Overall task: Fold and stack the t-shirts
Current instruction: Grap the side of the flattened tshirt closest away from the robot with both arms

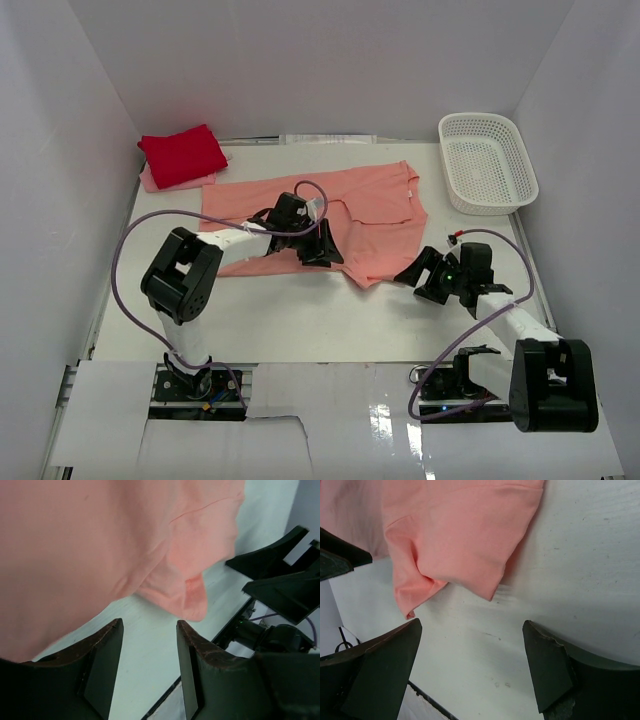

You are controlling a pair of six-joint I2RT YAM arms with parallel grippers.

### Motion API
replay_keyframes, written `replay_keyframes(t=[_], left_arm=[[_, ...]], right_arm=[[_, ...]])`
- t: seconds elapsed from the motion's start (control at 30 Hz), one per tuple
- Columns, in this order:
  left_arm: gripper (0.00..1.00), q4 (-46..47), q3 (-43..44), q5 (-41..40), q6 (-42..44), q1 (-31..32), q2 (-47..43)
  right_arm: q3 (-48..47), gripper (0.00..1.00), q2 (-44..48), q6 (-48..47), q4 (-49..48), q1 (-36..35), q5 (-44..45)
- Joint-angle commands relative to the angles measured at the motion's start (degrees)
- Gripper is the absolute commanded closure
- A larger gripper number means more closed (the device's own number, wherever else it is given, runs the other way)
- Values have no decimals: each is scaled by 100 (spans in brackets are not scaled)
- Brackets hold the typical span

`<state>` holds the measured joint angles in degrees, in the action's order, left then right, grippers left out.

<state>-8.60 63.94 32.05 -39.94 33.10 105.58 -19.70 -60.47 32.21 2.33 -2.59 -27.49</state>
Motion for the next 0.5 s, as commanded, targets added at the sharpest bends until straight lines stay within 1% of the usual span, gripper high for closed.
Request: replay_keyframes(t=[0.0,0.1,0.2,0.47], left_arm=[[43,-89,-511,-340,-4,-75,-502],[39,-46,-1146,-472,-207,-216,-872],[38,-1,-1384,-524,-154,-243,-1057],[38,-37,-1165,-314,-101,-252,-706]], right_arm=[[-51,12,-403,-30,-707,39,6],[-77,12,-632,-100,-848,39,120],[-78,12,-835,-118,-988,31,103],[-77,13,-1423,-57,-1401,39,-204]])
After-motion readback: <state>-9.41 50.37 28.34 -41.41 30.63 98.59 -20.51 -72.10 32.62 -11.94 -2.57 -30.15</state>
